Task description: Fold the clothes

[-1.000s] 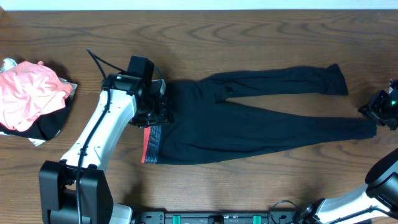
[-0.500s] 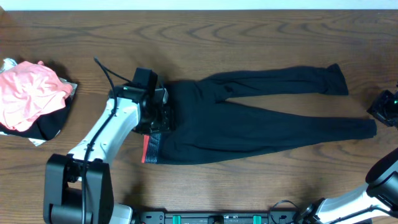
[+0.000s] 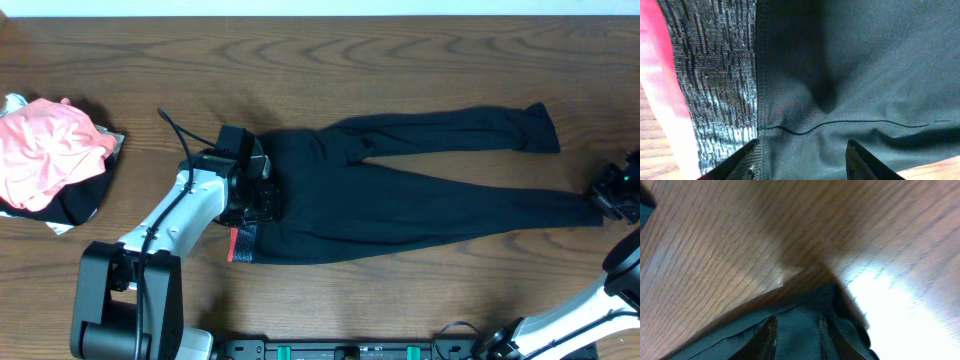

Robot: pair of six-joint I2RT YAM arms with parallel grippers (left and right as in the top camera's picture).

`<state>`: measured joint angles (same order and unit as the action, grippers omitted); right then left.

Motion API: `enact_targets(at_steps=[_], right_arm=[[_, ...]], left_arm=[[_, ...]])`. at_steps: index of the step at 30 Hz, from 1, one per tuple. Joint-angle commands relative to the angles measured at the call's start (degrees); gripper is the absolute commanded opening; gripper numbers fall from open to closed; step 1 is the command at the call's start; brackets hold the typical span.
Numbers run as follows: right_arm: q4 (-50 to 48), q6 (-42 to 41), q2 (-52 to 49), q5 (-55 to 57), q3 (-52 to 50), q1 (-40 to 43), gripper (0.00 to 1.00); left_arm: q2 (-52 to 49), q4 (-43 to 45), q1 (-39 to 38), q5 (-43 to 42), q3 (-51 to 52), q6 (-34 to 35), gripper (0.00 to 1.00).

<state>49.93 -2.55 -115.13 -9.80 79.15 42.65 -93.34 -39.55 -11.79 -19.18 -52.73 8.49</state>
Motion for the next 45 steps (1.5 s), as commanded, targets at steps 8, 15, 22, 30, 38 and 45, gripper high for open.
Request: enact_targets(at_steps=[8,15,22,30,38,45], right_arm=[[0.4,-0.6,0.0,-11.3,0.7,7.2,0.31],[0.9,1.4,0.0,-19.9,0.7,7.9,0.29],[1.7,1.4,0.0,-17.4,0.7,7.9,0.29],[0.5,1.3,0.0,-14.1,0.7,8.1,0.31],[-2.3,1.8,0.0,-14.4,0.7,8.4,0.31],[-1.9,2.9,-0.1,-12.2,0.7,8.4,0.31]], left_arm=[[-0.7,0.7,-0.1,3.6,0.9,-1.0,0.55],[-0.7,1.6,-0.1,5.2,0.9,-1.0,0.55],[-0.7,1.5,-0.1,5.3,0.9,-1.0,0.55],[-0.7,1.5,-0.1,5.3,0.9,-1.0,0.55],[-0.7,1.5,-0.1,5.3,0.9,-0.9,0.55],[-0.7,1.5,-0.1,5.3,0.9,-0.9,0.55]])
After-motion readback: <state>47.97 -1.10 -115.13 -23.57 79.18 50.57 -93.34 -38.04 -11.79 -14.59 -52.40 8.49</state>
